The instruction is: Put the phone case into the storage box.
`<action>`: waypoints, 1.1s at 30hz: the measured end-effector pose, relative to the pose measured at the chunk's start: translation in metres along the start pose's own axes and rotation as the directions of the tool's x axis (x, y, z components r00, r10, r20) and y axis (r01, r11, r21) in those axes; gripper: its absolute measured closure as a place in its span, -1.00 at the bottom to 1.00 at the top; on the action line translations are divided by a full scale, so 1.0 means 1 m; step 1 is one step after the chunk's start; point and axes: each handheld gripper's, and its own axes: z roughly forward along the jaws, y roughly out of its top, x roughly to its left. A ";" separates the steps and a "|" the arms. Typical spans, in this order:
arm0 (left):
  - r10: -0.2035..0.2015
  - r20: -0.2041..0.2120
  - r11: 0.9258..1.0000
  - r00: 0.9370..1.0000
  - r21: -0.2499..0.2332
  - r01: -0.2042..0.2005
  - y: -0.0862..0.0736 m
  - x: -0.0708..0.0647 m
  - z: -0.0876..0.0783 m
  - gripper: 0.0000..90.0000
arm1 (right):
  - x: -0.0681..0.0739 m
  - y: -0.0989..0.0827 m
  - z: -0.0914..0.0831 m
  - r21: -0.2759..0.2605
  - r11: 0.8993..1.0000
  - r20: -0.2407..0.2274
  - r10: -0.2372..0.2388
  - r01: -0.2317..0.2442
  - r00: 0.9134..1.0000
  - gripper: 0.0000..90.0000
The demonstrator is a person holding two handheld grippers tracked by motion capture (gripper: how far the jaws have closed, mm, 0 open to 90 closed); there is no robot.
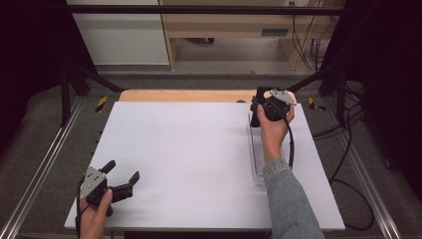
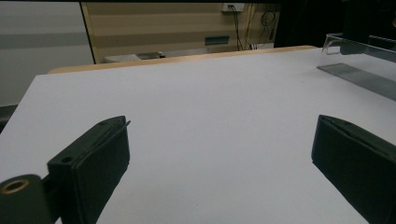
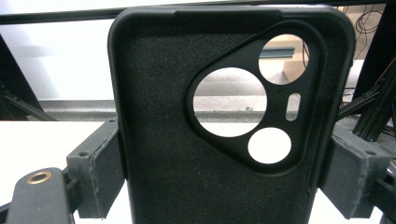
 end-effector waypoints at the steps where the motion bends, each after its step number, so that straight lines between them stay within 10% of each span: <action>1: 0.000 0.000 1.000 1.000 0.000 0.000 0.000 0.000 0.000 -0.90 | 0.000 -0.001 0.001 0.002 1.000 -0.002 -0.002 0.002 1.000 -0.69; 33: -0.004 0.019 1.000 1.000 0.008 0.004 -0.002 -0.001 0.002 -0.91 | 0.001 -0.017 0.009 0.032 0.999 -0.004 -0.005 0.005 1.000 -0.69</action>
